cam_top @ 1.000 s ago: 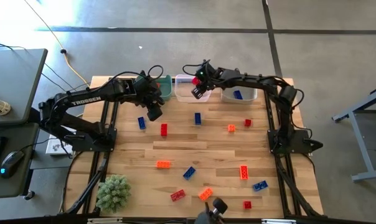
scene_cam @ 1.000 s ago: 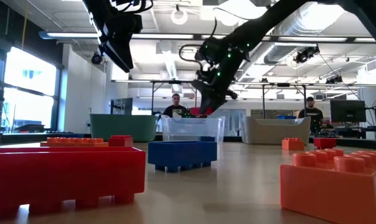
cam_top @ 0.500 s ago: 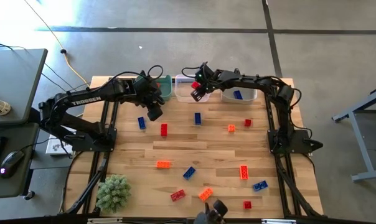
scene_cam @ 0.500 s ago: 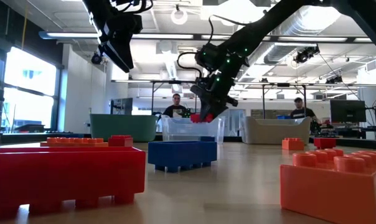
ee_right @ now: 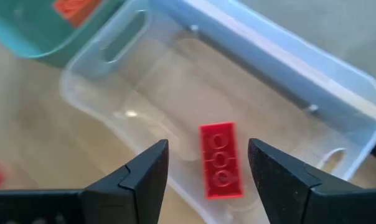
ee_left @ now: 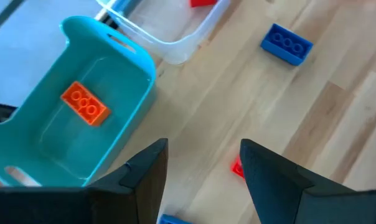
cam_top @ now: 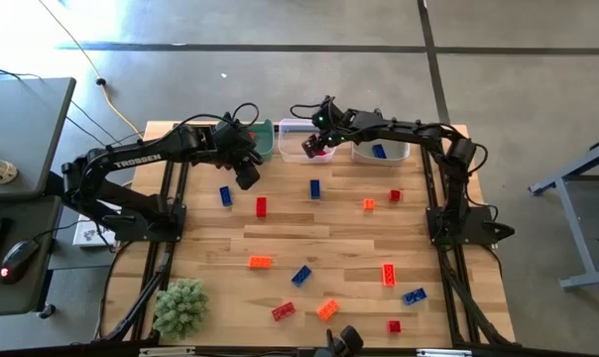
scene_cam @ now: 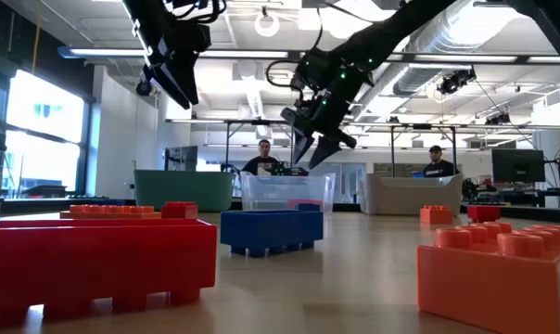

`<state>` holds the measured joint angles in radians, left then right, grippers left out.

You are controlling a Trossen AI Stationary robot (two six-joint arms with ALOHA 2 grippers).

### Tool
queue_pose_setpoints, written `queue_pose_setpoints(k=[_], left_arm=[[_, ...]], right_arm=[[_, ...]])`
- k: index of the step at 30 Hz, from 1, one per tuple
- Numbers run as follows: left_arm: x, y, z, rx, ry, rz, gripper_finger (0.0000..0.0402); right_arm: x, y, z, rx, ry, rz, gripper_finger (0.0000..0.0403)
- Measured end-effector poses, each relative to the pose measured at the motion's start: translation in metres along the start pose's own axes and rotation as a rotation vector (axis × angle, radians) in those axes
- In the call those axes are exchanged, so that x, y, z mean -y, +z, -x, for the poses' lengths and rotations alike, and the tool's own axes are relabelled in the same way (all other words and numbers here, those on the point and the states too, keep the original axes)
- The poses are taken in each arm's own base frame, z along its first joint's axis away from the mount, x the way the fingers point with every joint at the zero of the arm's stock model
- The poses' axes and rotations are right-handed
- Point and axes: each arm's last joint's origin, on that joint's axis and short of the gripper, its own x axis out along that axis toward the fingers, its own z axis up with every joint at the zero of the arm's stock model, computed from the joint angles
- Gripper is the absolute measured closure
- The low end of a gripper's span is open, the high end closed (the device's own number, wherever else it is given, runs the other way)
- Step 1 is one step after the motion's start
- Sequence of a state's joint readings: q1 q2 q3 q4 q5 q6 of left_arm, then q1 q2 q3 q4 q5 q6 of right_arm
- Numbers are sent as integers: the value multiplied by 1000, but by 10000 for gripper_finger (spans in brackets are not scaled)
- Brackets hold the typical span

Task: Sort & place blocks by color
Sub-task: Put the blue game piece into the gray bin

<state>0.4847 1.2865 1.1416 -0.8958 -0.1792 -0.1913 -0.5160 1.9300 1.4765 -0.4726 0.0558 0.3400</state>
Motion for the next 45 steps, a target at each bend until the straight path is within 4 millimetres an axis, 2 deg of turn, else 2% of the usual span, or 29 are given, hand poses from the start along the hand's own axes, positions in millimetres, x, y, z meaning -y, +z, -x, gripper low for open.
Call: queue_pose_setpoints(k=[7,15,21,27,34,45], left_arm=[[-2,-6,0,-56,29,88,193],[-3,-11,1,-108,54,353,172],[-4,-16,1,-149,86,534,172],[-5,-25,2,-211,155,683,172],[1,-46,-14,-295,213,861,172],[7,-77,-36,-350,320,1052,172]], right_arm=[[-17,-6,4,-4,27,61,200],[-22,-10,7,-44,26,139,199],[-25,1,22,-85,15,262,199],[-30,19,39,-49,15,349,199],[-35,33,53,-2,31,381,199],[-35,34,55,0,41,474,199]])
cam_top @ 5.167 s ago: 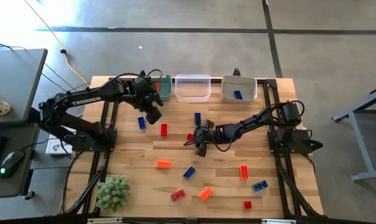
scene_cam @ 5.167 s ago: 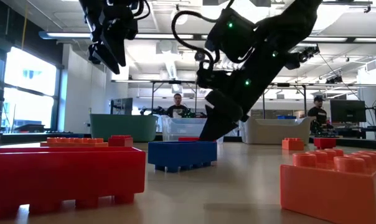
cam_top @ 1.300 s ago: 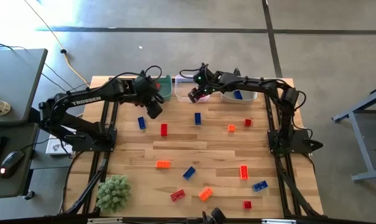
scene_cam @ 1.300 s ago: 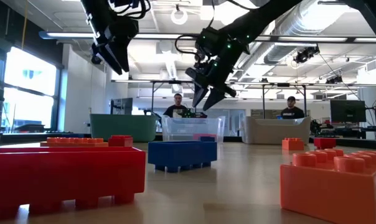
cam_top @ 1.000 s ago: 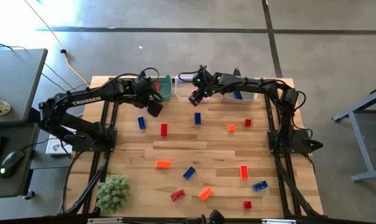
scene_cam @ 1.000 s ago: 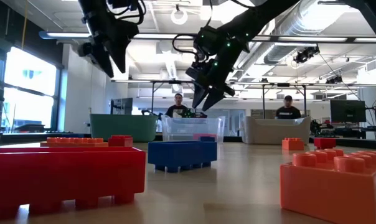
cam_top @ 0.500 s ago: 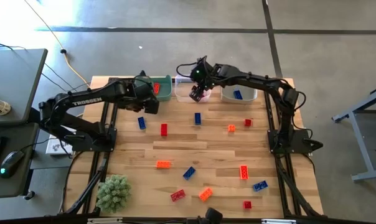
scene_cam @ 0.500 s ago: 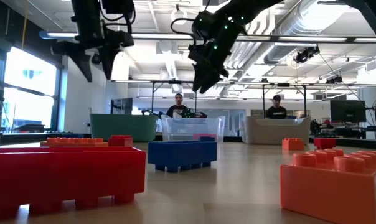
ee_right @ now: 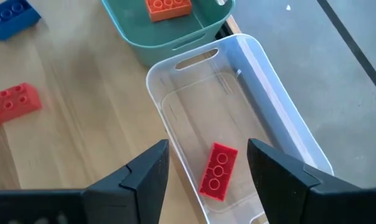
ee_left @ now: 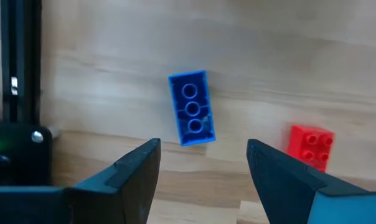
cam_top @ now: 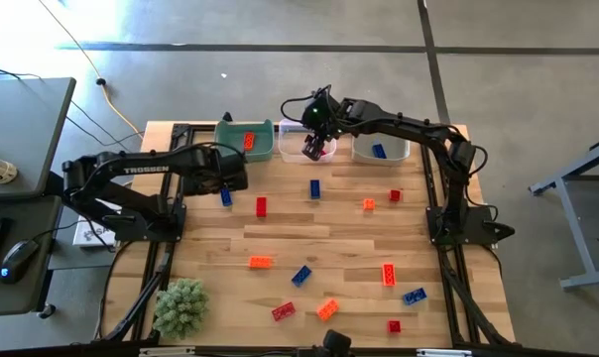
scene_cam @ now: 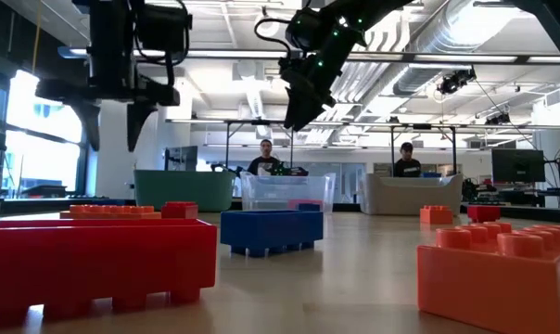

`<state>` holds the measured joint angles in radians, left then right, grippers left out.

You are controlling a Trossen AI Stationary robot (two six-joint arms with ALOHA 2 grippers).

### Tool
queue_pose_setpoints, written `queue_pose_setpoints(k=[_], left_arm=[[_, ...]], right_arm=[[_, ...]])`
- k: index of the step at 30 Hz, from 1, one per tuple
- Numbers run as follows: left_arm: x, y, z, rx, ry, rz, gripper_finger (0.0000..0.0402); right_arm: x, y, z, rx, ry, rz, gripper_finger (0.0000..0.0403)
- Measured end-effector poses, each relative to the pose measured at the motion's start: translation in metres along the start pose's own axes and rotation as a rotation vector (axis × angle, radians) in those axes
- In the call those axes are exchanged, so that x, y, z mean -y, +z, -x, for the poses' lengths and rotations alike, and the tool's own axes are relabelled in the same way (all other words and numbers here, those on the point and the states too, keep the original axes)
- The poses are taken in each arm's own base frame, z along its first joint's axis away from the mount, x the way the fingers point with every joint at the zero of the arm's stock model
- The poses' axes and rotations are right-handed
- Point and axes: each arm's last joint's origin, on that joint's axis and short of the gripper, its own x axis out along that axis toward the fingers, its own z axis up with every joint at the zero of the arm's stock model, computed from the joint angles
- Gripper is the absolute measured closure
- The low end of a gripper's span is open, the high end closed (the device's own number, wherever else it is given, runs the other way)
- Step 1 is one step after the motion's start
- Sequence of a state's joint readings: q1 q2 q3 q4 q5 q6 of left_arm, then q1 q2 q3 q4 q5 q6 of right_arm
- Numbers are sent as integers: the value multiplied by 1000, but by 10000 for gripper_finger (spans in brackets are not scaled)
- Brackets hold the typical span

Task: Sort & place blocks by color
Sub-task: Put the blue game piece into the gray bin

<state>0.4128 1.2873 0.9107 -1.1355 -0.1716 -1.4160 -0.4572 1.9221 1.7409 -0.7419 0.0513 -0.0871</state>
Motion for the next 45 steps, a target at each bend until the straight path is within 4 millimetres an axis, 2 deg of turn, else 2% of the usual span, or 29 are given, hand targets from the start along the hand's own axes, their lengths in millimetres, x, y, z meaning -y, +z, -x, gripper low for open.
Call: queue_pose_setpoints(k=[12,25,35,39,45], left_arm=[[-7,-9,-31,-3,-1,151,172],[2,-13,-64,-3,3,168,172],[8,-16,-88,-9,121,120,172],[9,-16,-93,1,143,49,173],[10,-16,-94,6,140,-66,214]], right_arm=[[0,0,0,-3,0,11,199],[0,0,0,-3,1,26,199],[0,0,0,-3,2,26,199],[0,-1,0,-3,3,27,199],[0,-1,0,-3,3,24,199]])
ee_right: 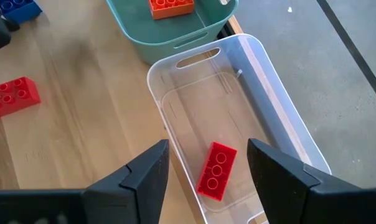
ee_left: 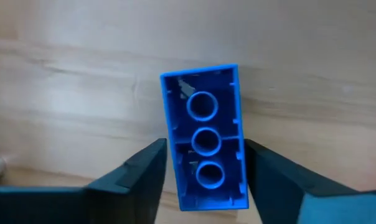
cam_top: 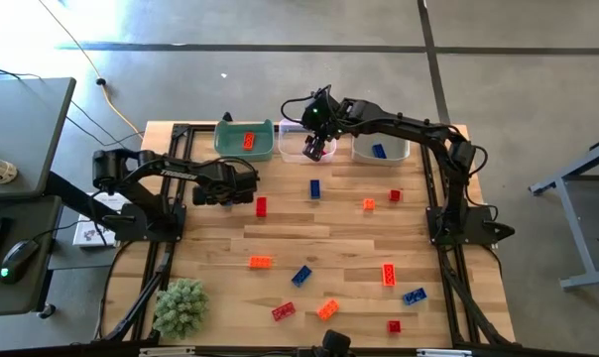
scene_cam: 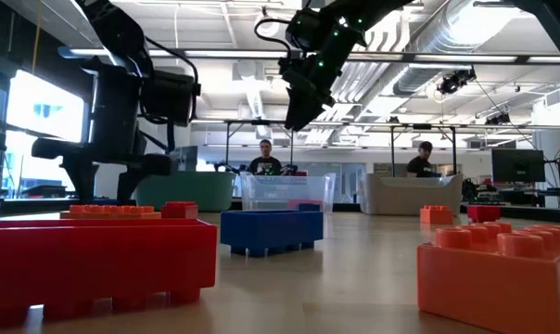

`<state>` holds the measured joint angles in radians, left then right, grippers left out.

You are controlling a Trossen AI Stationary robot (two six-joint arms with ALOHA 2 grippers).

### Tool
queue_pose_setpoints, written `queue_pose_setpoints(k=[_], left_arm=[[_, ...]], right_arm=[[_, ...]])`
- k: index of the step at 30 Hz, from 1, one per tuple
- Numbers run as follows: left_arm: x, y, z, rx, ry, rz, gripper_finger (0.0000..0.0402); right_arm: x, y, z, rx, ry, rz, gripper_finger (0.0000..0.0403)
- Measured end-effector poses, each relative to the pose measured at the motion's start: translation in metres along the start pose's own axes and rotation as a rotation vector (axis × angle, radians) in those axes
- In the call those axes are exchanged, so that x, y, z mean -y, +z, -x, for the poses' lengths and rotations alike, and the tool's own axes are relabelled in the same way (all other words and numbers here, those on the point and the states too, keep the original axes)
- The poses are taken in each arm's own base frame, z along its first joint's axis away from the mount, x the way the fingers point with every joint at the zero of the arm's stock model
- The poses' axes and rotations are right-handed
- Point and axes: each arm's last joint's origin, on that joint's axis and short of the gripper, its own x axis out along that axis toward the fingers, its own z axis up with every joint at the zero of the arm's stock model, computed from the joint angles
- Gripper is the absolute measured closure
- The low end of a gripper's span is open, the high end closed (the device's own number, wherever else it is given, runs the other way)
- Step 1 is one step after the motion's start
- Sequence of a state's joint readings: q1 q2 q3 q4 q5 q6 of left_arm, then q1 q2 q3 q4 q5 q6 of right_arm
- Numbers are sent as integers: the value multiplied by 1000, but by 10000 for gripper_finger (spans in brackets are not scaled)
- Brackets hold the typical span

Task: Sort & place blocks by color
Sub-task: Put the blue game piece into the gray bin

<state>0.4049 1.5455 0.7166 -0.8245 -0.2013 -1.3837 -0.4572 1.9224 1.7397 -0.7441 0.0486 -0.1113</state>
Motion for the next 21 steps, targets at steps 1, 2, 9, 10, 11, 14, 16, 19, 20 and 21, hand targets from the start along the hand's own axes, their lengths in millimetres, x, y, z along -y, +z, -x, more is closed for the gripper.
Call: queue_pose_setpoints(k=[1,2,9,10,11,14,16,19,20,21], left_arm=[[0,0,0,2,-2,-24,226],[0,0,0,5,-1,-51,238],[0,1,0,6,-4,-232,292],[0,1,1,4,-13,-266,292],[0,1,2,2,-21,-298,292],[0,0,5,-17,-60,-381,288],[0,-2,10,-55,-117,-450,285],[0,-1,17,-66,-194,-542,286],[0,-1,20,-58,-217,-568,287],[0,-1,22,-47,-238,-596,288]], right_arm=[[0,0,0,0,0,-1,199],[0,0,0,0,0,-2,199],[0,0,0,0,0,-5,199],[0,0,0,0,0,-5,199],[0,0,0,0,0,-6,199],[-1,-1,0,-11,33,-6,199],[-3,-2,0,-19,88,-6,199],[-6,-3,0,-26,175,-37,199],[-7,-4,1,-29,200,-62,199],[-8,-4,1,-30,226,-84,199]])
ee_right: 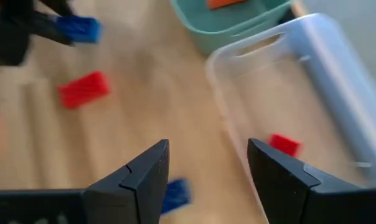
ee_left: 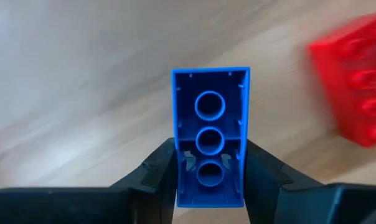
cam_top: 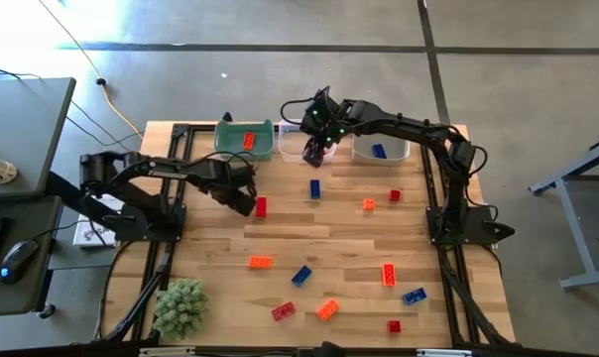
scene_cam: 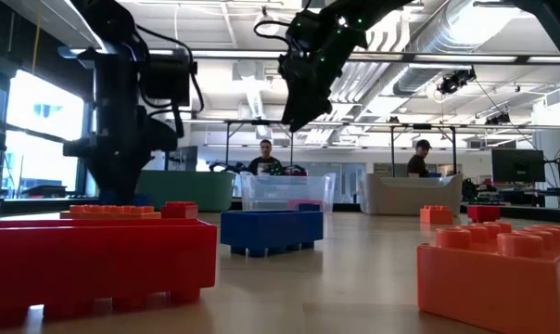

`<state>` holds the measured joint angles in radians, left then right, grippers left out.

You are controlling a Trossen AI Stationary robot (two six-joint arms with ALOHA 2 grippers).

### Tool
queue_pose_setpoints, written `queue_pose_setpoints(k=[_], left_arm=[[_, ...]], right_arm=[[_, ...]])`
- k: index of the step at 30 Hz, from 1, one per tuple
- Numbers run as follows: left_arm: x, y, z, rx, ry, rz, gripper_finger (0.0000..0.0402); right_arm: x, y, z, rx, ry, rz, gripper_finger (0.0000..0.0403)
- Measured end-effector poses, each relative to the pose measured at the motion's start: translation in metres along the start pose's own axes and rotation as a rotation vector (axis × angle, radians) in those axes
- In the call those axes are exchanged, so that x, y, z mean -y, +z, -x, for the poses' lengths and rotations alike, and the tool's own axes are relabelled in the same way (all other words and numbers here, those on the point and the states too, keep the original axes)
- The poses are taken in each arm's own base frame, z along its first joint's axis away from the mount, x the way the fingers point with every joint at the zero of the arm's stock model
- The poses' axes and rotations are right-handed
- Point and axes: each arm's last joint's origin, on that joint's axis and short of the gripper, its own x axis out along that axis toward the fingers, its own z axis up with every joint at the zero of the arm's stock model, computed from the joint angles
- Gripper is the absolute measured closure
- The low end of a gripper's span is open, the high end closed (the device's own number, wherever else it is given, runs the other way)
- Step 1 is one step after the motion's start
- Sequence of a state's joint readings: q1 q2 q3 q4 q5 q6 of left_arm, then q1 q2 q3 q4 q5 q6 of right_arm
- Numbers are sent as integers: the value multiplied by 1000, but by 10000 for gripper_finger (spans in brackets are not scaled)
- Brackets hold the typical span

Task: Sort & place blocks by color
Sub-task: Put the blue game piece into the gray bin

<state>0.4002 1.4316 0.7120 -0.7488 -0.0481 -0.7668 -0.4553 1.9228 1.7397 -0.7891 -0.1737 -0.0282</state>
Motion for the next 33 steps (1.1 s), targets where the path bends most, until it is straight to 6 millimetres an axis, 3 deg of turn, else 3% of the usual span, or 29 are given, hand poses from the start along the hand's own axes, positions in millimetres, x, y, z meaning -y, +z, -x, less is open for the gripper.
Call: queue_pose_setpoints(k=[8,16,24,33], left_arm=[[4,3,17,107,-118,-232,288],[12,6,35,231,-306,-486,288],[23,7,50,397,-402,-695,287],[32,16,67,548,-389,-859,287]], right_arm=[[-10,1,0,-17,223,-218,199],[-33,1,-3,-68,276,-469,199],[-61,7,-5,-49,332,-613,199],[-88,8,-7,-58,378,-663,199]])
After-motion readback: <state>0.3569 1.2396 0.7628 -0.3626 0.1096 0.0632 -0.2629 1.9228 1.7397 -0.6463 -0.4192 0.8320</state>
